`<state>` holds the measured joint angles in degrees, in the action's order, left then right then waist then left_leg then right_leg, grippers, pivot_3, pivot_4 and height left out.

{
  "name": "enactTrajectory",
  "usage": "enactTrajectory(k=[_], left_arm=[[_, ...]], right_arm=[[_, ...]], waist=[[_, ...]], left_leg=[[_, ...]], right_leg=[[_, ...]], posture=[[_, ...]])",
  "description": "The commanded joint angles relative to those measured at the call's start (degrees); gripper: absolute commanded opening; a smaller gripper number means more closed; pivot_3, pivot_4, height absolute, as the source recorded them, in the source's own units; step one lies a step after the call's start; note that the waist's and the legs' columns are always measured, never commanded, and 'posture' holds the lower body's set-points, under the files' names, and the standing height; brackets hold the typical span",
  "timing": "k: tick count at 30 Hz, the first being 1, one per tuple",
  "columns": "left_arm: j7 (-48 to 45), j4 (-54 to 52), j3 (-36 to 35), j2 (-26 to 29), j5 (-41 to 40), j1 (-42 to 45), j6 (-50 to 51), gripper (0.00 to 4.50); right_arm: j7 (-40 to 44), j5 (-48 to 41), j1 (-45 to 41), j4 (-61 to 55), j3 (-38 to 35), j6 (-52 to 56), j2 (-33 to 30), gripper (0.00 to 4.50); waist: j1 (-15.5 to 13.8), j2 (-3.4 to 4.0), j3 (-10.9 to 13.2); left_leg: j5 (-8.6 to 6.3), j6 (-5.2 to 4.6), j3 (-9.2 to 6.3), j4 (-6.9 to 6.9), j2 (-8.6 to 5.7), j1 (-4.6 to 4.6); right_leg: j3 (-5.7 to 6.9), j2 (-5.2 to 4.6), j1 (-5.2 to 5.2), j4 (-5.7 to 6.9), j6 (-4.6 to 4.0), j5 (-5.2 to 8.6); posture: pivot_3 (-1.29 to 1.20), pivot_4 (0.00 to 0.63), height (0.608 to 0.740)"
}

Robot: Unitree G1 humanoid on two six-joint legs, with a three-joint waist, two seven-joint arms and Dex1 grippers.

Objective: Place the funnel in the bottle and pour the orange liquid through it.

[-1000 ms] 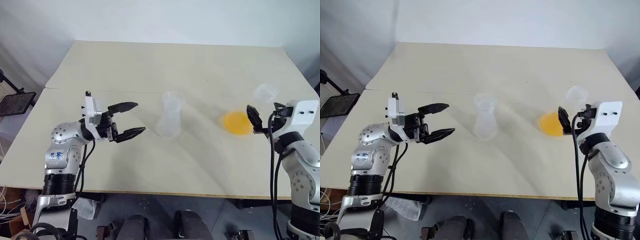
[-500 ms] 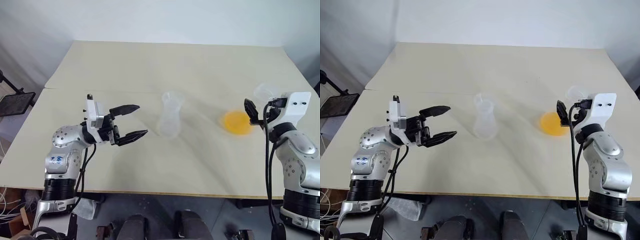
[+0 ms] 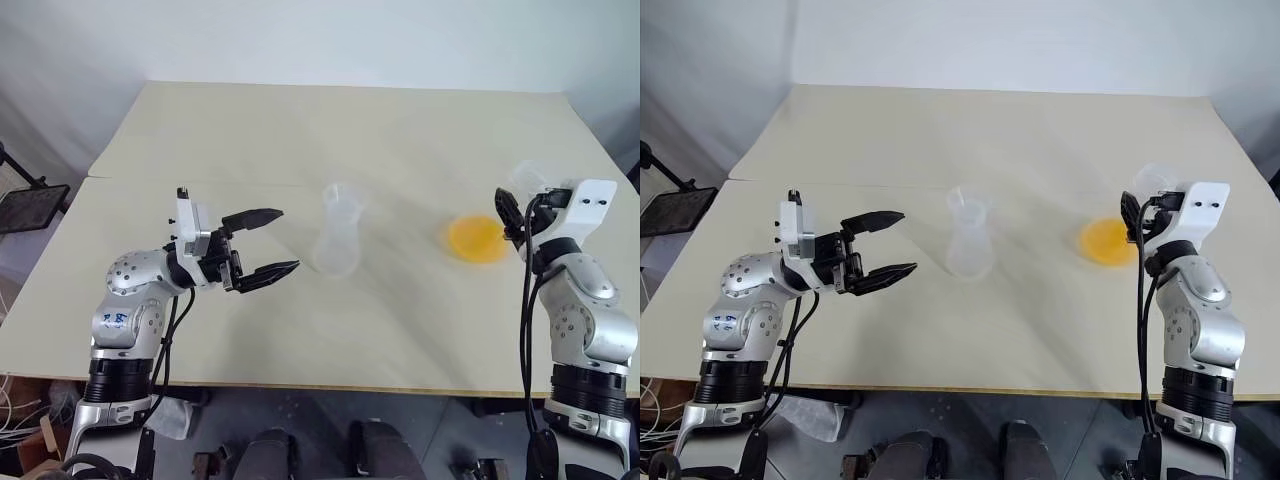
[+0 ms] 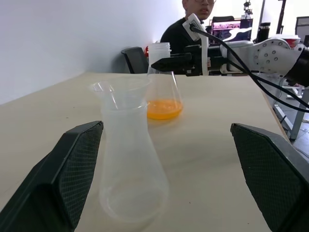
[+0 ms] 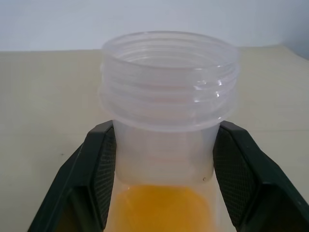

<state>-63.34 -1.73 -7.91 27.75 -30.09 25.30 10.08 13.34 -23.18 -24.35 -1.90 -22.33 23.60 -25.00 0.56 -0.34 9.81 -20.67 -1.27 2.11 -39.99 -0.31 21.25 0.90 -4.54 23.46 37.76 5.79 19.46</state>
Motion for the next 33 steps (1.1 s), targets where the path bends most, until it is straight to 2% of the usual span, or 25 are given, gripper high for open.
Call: enactTrajectory(k=[1, 6, 12, 23, 33], left_arm=[[0.02, -1.75, -0.72, 0.41, -1.64, -0.35, -0.49, 4.50], [0.16, -1.81, -0.88, 0.46, -1.64, -0.71, -0.61, 4.50], [0.02, -1.56, -0.84, 0.54, -1.61, -0.77, -0.69, 4.50], [-0.07, -0.98, -0.52, 0.33, -1.43, -0.27, -0.88, 4.50], [1.16, -2.12, -0.53, 0.52, -1.39, -0.25, -0.20, 4.50]], right_arm=[[0.86, -0.67, -0.83, -1.50, -0.43, -1.71, -0.34, 2.48], [1.98, -1.90, -0.10, -1.84, -0.61, 0.04, -0.24, 2.48], [1.11, -1.13, -1.34, -1.27, -0.91, -0.37, -0.88, 4.40], [0.25, -1.24, -5.69, 1.41, -0.36, 1.71, -0.55, 4.40], [-1.18, -1.10, -4.93, 2.05, 0.01, 2.23, 0.55, 4.40]], waist=[[0.11, 0.00, 0.00], [0.46, 0.00, 0.00], [0.98, 0.00, 0.00], [0.99, 0.01, 0.01], [1.04, 0.02, 0.01]], left_leg=[[0.00, 0.00, -0.01, 0.01, 0.00, 0.00], [0.00, 0.00, -0.02, 0.02, 0.00, 0.00], [0.00, 0.00, -0.03, 0.05, 0.01, 0.00], [0.00, 0.00, -0.03, 0.05, 0.02, 0.00], [0.00, 0.00, -0.04, 0.06, 0.02, 0.02]], right_leg=[[0.01, 0.00, 0.00, 0.00, 0.00, 0.00], [0.01, 0.00, 0.00, 0.00, 0.00, 0.00], [0.02, -0.01, 0.00, -0.01, 0.00, 0.00], [0.02, -0.02, 0.00, -0.03, 0.00, 0.00], [0.02, -0.02, 0.01, -0.05, 0.00, 0.00]], posture=[[0.00, 0.150, 0.740], [0.00, 0.150, 0.740], [0.00, 0.150, 0.740], [0.00, 0.150, 0.740], [0.00, 0.150, 0.740]])
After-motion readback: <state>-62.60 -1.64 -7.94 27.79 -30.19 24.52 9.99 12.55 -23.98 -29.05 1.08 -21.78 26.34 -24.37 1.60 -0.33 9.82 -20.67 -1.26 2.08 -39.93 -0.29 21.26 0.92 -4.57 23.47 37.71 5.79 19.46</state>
